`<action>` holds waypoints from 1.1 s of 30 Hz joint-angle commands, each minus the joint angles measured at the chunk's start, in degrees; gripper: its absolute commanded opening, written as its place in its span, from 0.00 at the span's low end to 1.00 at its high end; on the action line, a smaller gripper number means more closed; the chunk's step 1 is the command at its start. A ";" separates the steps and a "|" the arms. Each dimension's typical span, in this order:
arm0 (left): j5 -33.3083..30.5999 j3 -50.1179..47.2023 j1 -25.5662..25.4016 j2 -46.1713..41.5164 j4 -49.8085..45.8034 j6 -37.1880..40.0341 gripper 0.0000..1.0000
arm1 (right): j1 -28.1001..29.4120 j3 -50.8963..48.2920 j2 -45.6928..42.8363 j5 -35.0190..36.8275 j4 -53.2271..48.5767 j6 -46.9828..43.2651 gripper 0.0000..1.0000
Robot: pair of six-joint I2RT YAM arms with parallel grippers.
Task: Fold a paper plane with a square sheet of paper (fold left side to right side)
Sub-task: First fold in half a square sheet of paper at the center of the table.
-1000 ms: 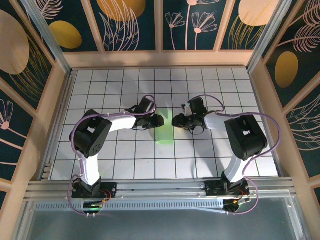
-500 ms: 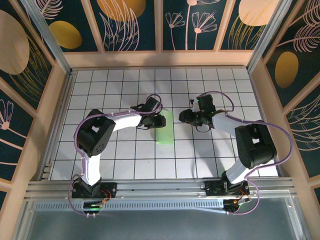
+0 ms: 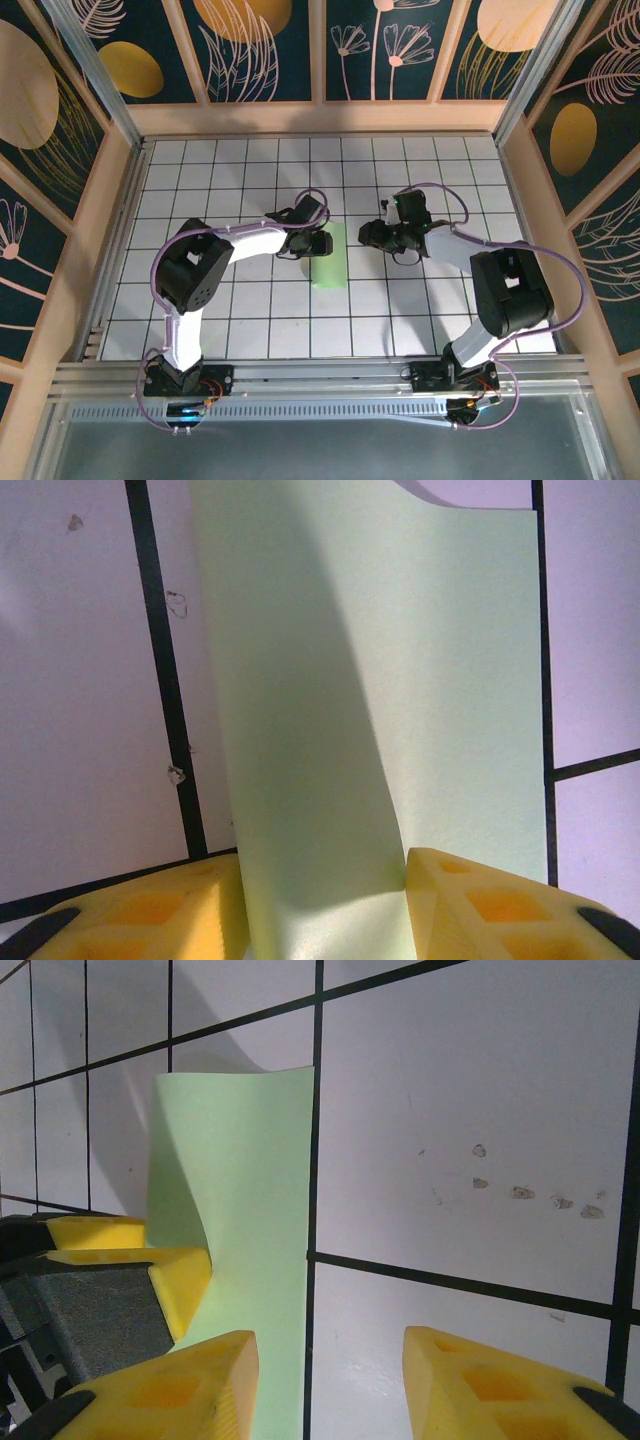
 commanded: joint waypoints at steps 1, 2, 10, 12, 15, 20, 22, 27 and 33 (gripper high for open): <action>-4.82 -2.61 0.78 6.81 -3.41 0.68 0.46 | -0.43 -0.95 -1.44 0.32 -0.44 -1.09 0.43; -5.06 -2.73 0.78 6.78 -3.40 0.66 0.46 | -0.43 -0.97 -1.40 0.26 -0.34 -1.09 0.43; -5.98 -3.26 0.75 5.98 -3.40 0.77 0.44 | -0.43 -1.13 -1.17 0.05 -0.27 -1.06 0.43; -6.24 -3.35 0.79 5.80 -3.49 0.86 0.44 | -0.36 -1.19 -1.21 0.14 -0.27 -1.07 0.43; -6.66 -3.62 0.82 5.45 -3.49 0.97 0.43 | -0.37 -1.13 -1.10 0.05 -0.16 -1.00 0.43; -7.51 -3.88 0.76 5.01 -3.58 0.91 0.42 | -0.42 -1.15 -0.99 -0.10 -0.10 -0.96 0.43; -7.96 -4.06 0.75 4.72 -3.57 0.89 0.41 | -0.39 -1.15 -0.91 -0.20 -0.05 -1.00 0.43; -8.80 -4.33 0.83 4.12 -3.74 1.03 0.40 | -0.39 -1.05 -0.80 -0.21 -0.07 -0.99 0.43; -8.18 -3.97 0.78 4.39 -3.49 0.95 0.41 | -0.42 -1.08 -0.53 -0.73 0.23 -0.92 0.43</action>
